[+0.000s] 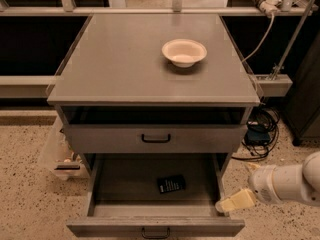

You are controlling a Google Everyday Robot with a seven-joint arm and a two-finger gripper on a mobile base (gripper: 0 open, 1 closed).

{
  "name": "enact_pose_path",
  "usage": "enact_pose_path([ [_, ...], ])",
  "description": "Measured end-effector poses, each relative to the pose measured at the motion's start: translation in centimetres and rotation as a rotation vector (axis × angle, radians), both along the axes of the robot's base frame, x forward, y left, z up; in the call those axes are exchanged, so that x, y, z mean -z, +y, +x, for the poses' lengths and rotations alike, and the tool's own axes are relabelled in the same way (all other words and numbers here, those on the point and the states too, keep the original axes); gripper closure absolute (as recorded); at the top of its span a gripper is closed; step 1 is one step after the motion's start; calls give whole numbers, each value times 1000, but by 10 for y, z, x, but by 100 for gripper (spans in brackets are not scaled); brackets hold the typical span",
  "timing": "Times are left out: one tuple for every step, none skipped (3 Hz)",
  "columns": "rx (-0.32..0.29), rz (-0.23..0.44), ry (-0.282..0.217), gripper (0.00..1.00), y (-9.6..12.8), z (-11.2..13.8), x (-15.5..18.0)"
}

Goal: Pick rxbar blueberry from middle drawer and place on counter

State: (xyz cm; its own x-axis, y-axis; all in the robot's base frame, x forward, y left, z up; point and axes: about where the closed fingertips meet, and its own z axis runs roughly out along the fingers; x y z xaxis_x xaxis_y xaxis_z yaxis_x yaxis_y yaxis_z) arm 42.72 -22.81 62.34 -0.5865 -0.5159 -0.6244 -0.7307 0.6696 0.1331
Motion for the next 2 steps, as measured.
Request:
enact_pose_path([
  [-8, 89, -151, 0, 12, 45, 37],
  [-32, 139, -209, 0, 20, 73, 68],
])
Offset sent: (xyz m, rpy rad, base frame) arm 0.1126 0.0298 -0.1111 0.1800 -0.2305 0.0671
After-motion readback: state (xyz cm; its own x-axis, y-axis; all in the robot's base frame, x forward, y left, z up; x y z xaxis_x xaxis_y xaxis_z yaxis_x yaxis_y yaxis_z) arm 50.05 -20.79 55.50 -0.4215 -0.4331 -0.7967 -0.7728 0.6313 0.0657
